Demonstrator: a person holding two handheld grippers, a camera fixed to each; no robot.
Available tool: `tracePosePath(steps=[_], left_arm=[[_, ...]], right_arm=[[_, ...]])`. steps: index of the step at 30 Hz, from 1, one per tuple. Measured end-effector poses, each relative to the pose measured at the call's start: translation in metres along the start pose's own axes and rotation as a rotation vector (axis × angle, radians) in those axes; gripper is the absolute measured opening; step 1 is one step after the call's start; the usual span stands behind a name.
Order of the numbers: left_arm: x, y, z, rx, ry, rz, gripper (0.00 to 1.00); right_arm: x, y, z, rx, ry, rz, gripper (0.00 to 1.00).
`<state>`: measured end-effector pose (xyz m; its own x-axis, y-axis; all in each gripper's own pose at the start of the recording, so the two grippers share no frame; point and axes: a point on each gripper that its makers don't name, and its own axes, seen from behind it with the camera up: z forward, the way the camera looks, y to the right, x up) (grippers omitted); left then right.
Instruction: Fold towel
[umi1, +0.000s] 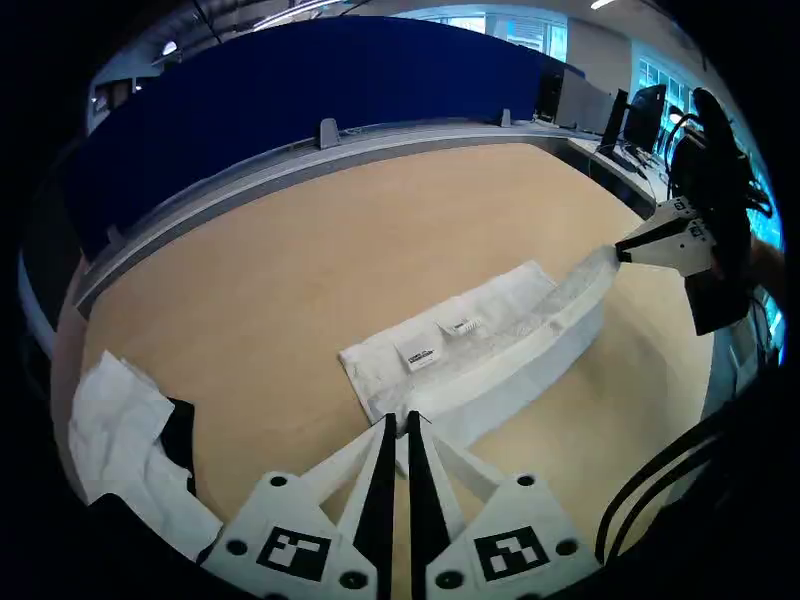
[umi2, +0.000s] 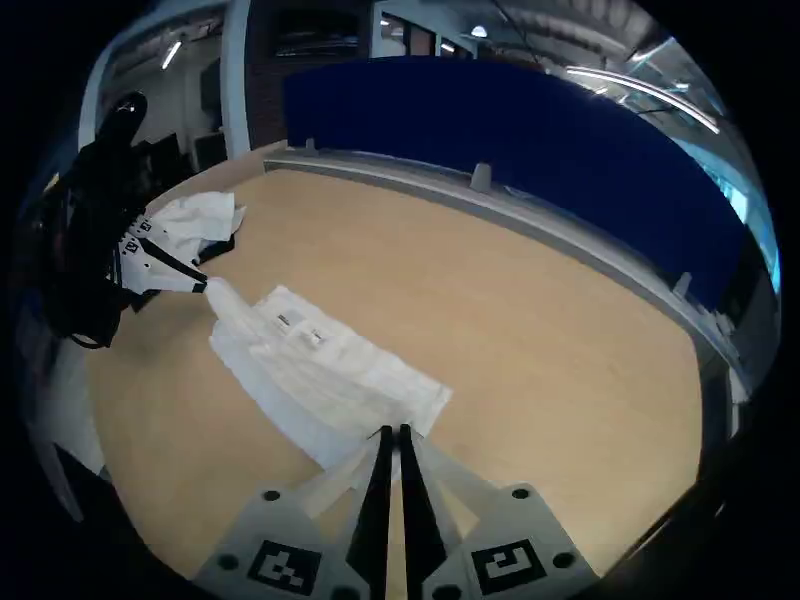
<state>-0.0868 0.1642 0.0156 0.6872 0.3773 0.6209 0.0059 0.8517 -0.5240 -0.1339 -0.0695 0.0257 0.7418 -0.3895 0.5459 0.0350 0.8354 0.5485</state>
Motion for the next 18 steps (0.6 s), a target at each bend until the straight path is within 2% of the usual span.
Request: tracePosePath(steps=[9,18], left_arm=[[-0.005,-0.002,0.013,-0.004,-0.019,-0.001,0.08],[-0.01,-0.013,0.045,0.017,-0.028,0.008,0.08]], right_arm=[[-0.006,0.006,0.015,0.002,-0.021,0.019,0.05],[-0.019,0.013,0.04,-0.01,-0.055,0.029,0.06]])
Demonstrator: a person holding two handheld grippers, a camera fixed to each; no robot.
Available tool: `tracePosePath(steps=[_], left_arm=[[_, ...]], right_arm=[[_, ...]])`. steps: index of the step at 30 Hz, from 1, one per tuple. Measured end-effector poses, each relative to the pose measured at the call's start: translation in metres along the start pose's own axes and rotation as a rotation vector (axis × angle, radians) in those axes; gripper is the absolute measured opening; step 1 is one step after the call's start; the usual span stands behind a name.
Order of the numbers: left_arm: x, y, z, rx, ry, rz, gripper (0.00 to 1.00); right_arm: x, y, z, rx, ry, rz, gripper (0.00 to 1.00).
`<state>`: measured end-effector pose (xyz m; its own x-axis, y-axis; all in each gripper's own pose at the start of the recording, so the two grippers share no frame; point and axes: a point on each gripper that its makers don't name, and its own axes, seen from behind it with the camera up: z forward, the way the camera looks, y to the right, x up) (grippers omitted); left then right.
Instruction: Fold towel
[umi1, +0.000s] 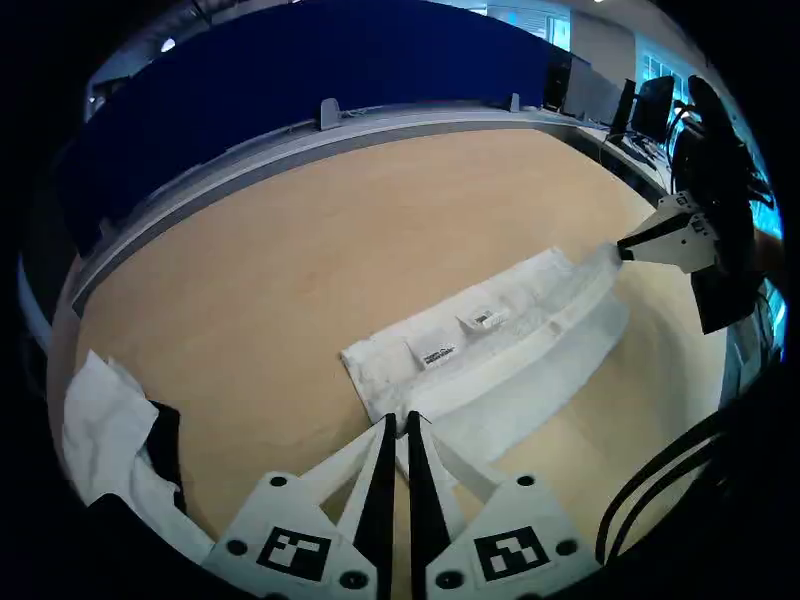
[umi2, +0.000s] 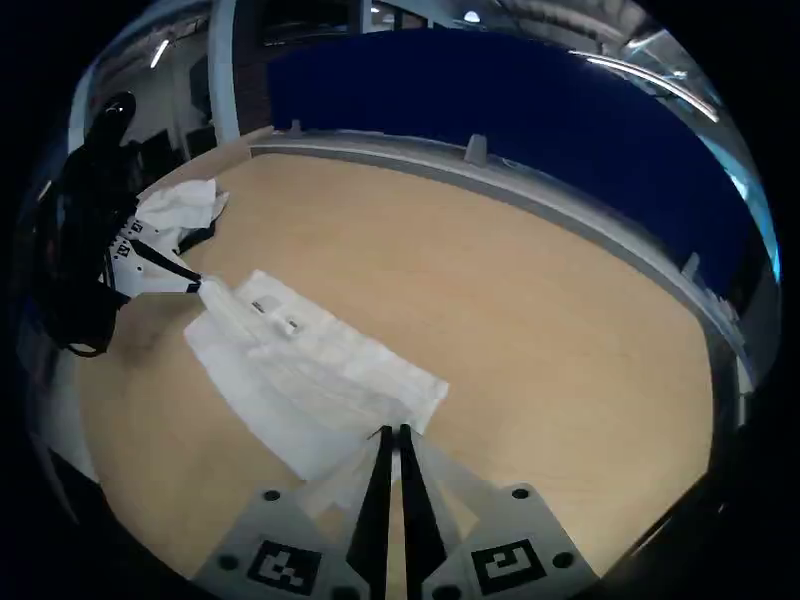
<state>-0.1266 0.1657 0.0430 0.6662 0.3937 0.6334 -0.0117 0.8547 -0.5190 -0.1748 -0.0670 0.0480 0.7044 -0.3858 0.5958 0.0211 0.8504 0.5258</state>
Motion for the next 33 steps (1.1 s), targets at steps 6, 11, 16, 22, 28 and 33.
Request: tracePosePath(steps=[6,11,16,22,28,33], left_arm=[[-0.003,-0.003,0.017,0.013,-0.003,-0.004,0.08],[-0.001,-0.007,0.025,0.028,0.0,-0.016,0.1],[0.002,-0.012,0.031,0.052,0.002,-0.015,0.13],[0.005,-0.019,0.034,0.083,0.003,-0.007,0.23],[0.007,-0.024,0.034,0.099,0.003,-0.014,0.3],[0.011,-0.03,0.034,0.113,0.008,-0.028,0.38]], right_arm=[[-0.011,0.005,0.018,-0.021,-0.018,0.033,0.07],[-0.014,0.011,0.027,-0.049,-0.019,0.053,0.09],[-0.016,0.015,0.032,-0.077,-0.024,0.053,0.12],[-0.019,0.02,0.033,-0.104,-0.033,0.031,0.26],[-0.02,0.026,0.034,-0.132,-0.036,0.023,0.39],[-0.016,0.032,0.035,-0.154,-0.028,0.034,0.48]])
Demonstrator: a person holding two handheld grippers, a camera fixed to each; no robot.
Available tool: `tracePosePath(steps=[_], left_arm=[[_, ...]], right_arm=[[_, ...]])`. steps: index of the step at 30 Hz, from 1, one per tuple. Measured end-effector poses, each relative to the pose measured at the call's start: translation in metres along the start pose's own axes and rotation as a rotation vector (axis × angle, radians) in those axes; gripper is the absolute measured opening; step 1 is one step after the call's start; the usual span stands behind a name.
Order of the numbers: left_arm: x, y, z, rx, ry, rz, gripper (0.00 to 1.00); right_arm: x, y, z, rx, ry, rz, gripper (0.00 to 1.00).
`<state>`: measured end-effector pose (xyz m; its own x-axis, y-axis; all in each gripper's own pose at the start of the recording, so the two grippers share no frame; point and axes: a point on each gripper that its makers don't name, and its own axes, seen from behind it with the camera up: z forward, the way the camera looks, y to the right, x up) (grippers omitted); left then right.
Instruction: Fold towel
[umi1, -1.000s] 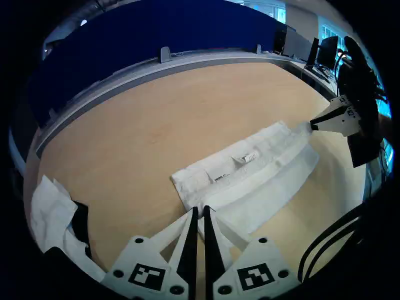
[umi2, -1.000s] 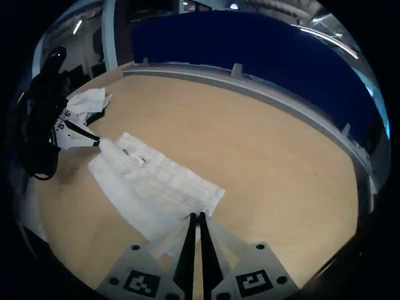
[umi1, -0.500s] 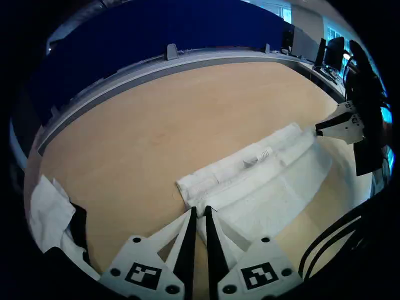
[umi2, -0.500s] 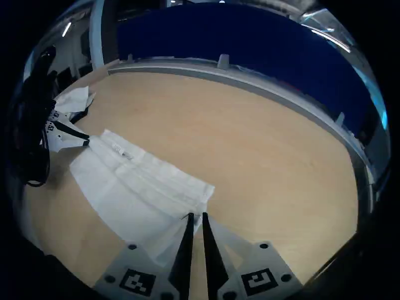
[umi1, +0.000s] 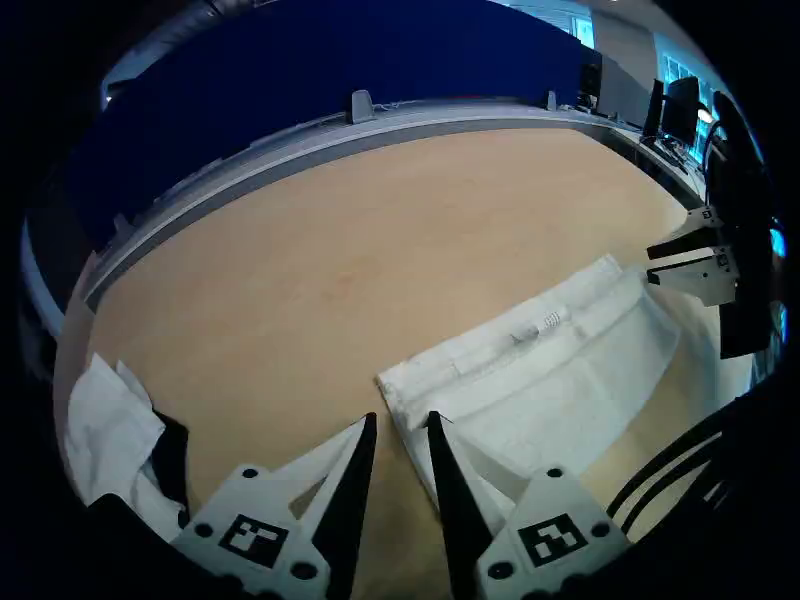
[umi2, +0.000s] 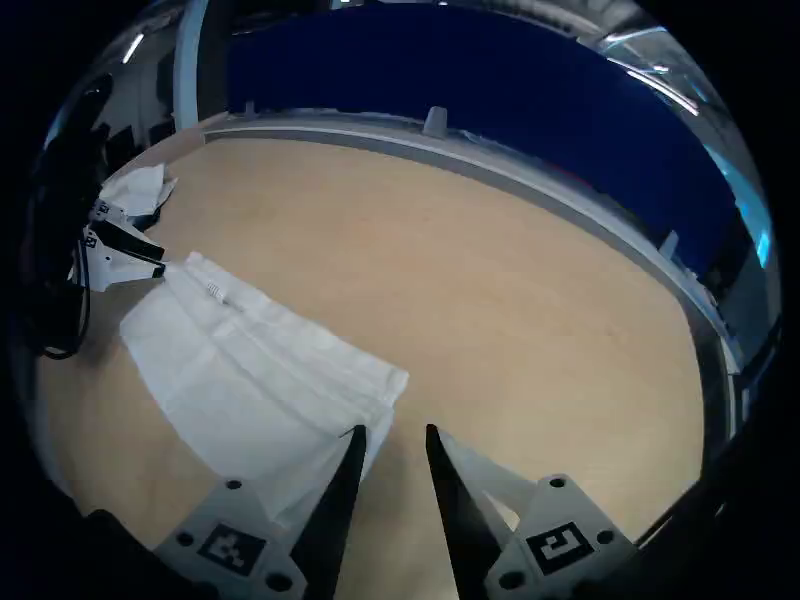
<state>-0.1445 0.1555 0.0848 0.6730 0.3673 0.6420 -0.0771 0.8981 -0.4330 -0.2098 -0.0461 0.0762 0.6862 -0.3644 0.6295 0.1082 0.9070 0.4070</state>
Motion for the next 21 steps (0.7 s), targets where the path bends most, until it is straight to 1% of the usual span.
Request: tracePosePath(steps=[1,5,7,9,11,13,15,19,21], left_arm=[[0.001,-0.001,0.0,0.003,-0.001,-0.001,0.4],[0.003,-0.007,0.002,0.019,-0.003,-0.008,0.61],[0.004,-0.01,0.001,0.026,-0.002,-0.012,0.77],[0.005,-0.012,0.0,0.033,0.003,-0.018,0.86],[0.007,-0.015,-0.003,0.039,0.013,-0.027,0.89],[0.008,-0.017,-0.005,0.043,0.019,-0.035,0.9],[0.008,-0.02,-0.007,0.048,0.024,-0.043,0.89],[0.007,-0.025,-0.012,0.055,0.026,-0.053,0.9],[0.006,-0.027,-0.015,0.055,0.026,-0.058,0.9]], right_arm=[[0.001,0.001,0.0,-0.004,0.001,0.002,0.5],[0.004,0.006,0.001,-0.023,0.002,0.007,0.61],[0.007,0.007,0.001,-0.029,0.007,0.01,0.66],[0.01,0.008,0.0,-0.034,0.016,0.013,0.74],[0.013,0.01,-0.002,-0.04,0.026,0.015,0.8],[0.015,0.012,-0.004,-0.044,0.032,0.017,0.81],[0.017,0.013,-0.006,-0.049,0.037,0.017,0.85],[0.018,0.015,-0.009,-0.052,0.042,0.021,0.96],[0.018,0.016,-0.011,-0.051,0.044,0.025,0.99]])
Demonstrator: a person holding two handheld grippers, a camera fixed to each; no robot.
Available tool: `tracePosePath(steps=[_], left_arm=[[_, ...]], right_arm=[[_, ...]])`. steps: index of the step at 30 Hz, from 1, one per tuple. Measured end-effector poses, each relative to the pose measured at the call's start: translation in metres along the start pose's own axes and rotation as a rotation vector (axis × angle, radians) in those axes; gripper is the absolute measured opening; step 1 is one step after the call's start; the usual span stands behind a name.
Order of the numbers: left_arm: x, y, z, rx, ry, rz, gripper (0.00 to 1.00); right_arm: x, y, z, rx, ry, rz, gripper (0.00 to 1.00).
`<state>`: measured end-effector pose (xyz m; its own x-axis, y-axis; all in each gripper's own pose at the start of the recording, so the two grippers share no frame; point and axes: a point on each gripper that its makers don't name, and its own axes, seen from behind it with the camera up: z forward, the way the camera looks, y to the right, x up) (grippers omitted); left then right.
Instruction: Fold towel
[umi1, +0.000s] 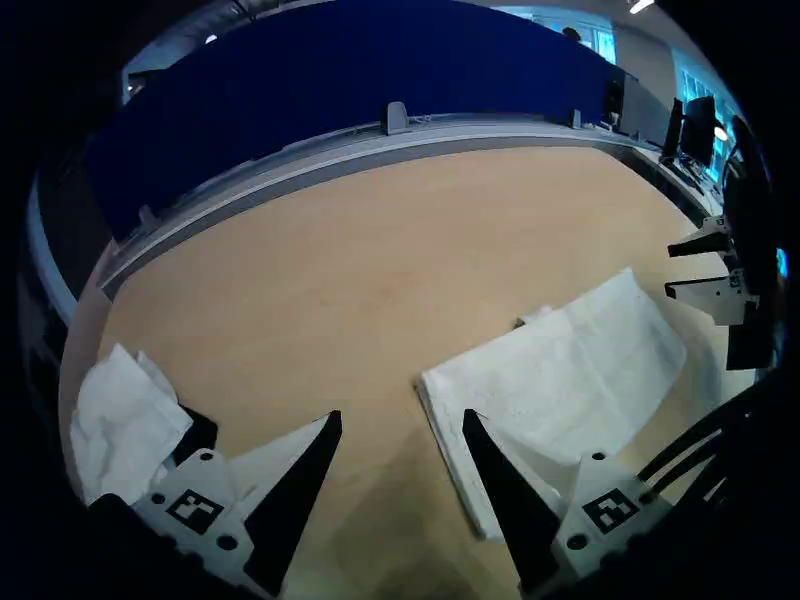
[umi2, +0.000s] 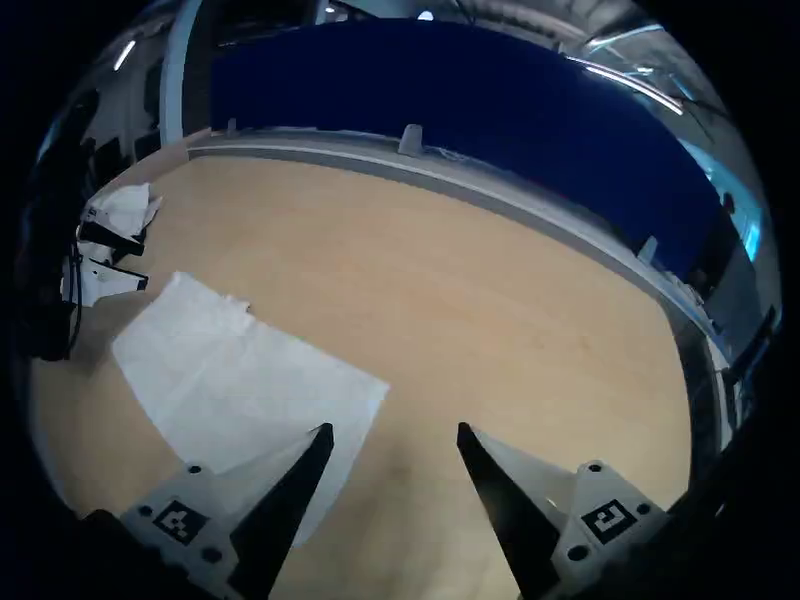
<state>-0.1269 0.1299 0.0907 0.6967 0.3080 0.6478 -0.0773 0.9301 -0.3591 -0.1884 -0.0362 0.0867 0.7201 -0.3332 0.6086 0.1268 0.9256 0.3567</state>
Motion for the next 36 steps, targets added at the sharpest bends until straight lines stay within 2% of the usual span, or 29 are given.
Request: tracePosePath(steps=[6,12,27,36], left_arm=[[-0.001,-0.001,-0.007,-0.009,0.004,-0.019,0.9],[-0.007,0.0,-0.016,-0.009,0.003,-0.016,0.9],[-0.043,0.015,-0.043,-0.024,-0.012,-0.038,0.9],[-0.057,0.012,-0.058,-0.002,-0.01,-0.092,0.9]], right_arm=[[-0.003,-0.001,-0.005,0.004,0.0,0.003,1.0],[-0.01,-0.007,-0.013,0.012,-0.007,0.003,1.0],[-0.033,-0.018,-0.042,0.016,-0.018,0.027,1.0],[-0.035,-0.026,-0.045,0.054,-0.019,0.009,1.0]])
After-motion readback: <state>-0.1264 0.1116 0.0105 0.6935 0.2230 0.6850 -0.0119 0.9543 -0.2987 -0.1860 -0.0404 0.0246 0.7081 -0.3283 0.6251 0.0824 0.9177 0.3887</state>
